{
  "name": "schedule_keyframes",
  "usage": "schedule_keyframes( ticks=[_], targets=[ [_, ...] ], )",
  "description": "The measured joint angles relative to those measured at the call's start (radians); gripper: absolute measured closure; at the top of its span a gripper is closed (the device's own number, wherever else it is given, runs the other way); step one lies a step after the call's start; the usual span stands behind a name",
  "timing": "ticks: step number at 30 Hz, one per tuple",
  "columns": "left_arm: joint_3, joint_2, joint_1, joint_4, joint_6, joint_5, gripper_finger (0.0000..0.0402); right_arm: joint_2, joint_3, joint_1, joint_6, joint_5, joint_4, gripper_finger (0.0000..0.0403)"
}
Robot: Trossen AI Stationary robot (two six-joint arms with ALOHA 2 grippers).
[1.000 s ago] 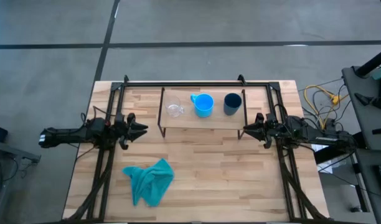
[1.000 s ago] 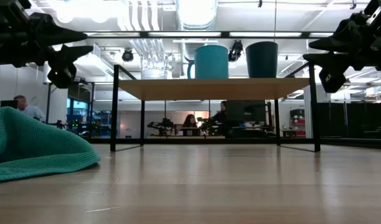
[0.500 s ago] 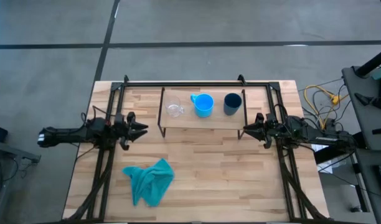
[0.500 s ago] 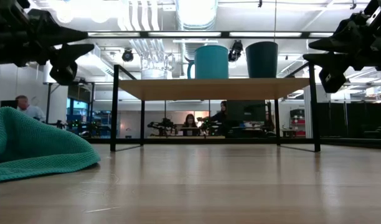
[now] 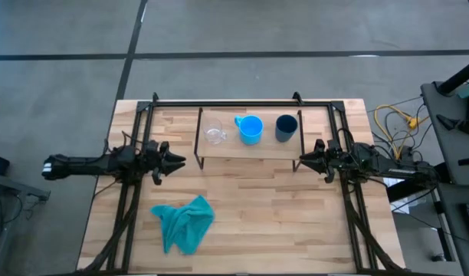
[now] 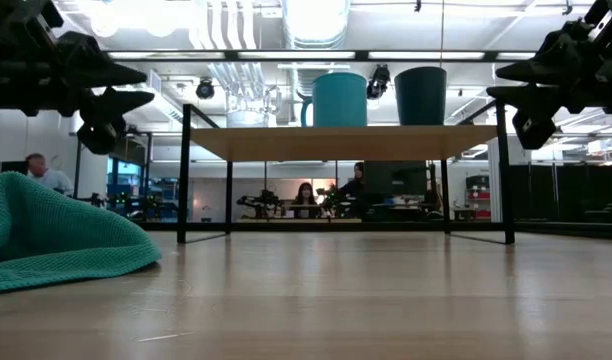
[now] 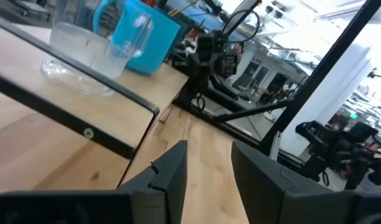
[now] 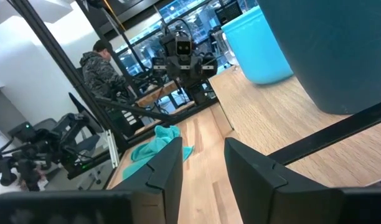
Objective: Stack small to large cups/mugs on shelf
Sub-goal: Return to Home Position
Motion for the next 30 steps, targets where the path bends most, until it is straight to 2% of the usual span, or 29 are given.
schedule_keyframes(
  ticks=[14, 30],
  targets=[
    [-0.001, 0.059, 0.0, 0.0, 0.0, 0.0, 0.0289, 0.0, 0.0, 0.0, 0.0, 0.0, 0.0, 0.0288],
    [-0.001, 0.058, 0.0, -0.001, 0.0, 0.0, 0.0289, 0.0, 0.0, 0.0, 0.0, 0.0, 0.0, 0.0289]
  ],
)
